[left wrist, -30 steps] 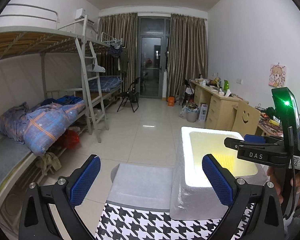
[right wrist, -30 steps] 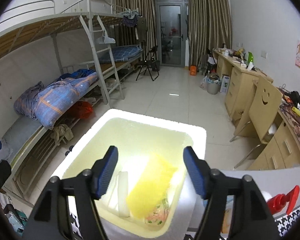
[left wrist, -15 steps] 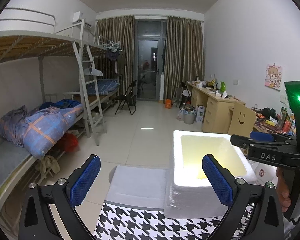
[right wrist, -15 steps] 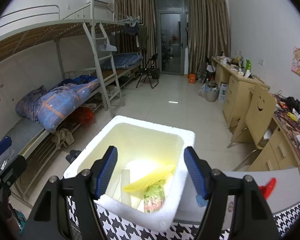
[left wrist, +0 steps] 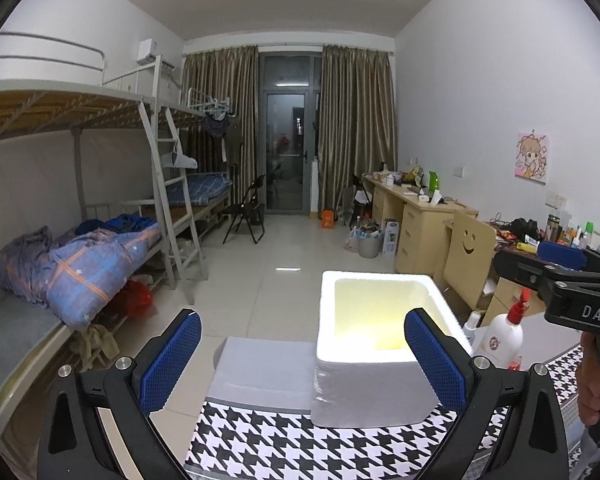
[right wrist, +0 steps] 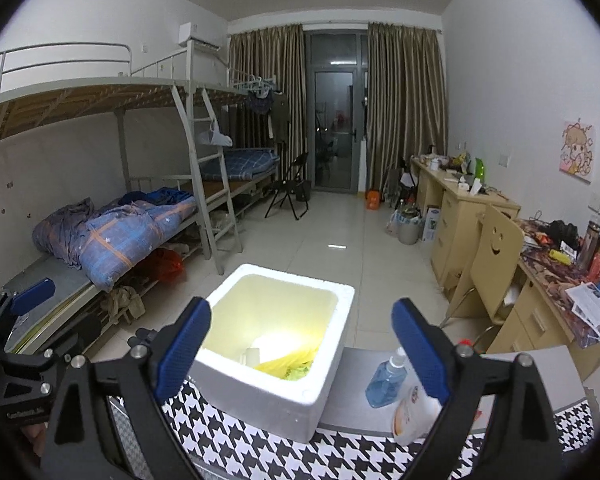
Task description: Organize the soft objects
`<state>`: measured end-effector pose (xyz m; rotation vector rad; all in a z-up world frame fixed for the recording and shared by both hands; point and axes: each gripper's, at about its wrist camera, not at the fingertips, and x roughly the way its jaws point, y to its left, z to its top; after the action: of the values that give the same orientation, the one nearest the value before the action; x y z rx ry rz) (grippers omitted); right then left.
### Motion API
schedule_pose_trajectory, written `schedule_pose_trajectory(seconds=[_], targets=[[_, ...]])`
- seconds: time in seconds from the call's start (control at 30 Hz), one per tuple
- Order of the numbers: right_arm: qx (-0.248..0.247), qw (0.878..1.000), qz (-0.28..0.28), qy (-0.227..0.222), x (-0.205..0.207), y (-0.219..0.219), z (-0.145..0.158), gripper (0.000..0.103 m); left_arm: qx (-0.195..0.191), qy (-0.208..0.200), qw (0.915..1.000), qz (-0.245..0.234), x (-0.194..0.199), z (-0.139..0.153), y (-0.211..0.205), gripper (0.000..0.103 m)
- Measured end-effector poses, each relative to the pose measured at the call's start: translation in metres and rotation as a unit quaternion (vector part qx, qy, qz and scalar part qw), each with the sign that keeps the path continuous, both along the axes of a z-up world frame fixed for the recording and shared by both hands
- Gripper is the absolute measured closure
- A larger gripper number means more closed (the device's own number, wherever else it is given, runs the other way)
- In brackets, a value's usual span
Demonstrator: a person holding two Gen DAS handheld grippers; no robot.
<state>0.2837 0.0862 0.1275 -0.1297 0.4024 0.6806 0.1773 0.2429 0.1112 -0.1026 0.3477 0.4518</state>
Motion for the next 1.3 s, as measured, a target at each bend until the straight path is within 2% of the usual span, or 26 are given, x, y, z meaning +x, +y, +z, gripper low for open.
schedule_pose_trajectory(seconds=[0.63,1.3], targets=[[0.03,0.999,-0.016,-0.024,-0.052,-0.067,0.016,0.009,0.032,-0.024,0.9983,-0.043,-0.048,0.019,-0.064,0.001],[0.044,0.998,-0.02,-0.031,-0.09,-0.117,0.0,0.009,0.033,-0.041,0.9947,-0.088,-0.087,0.01,-0.109,0.001]])
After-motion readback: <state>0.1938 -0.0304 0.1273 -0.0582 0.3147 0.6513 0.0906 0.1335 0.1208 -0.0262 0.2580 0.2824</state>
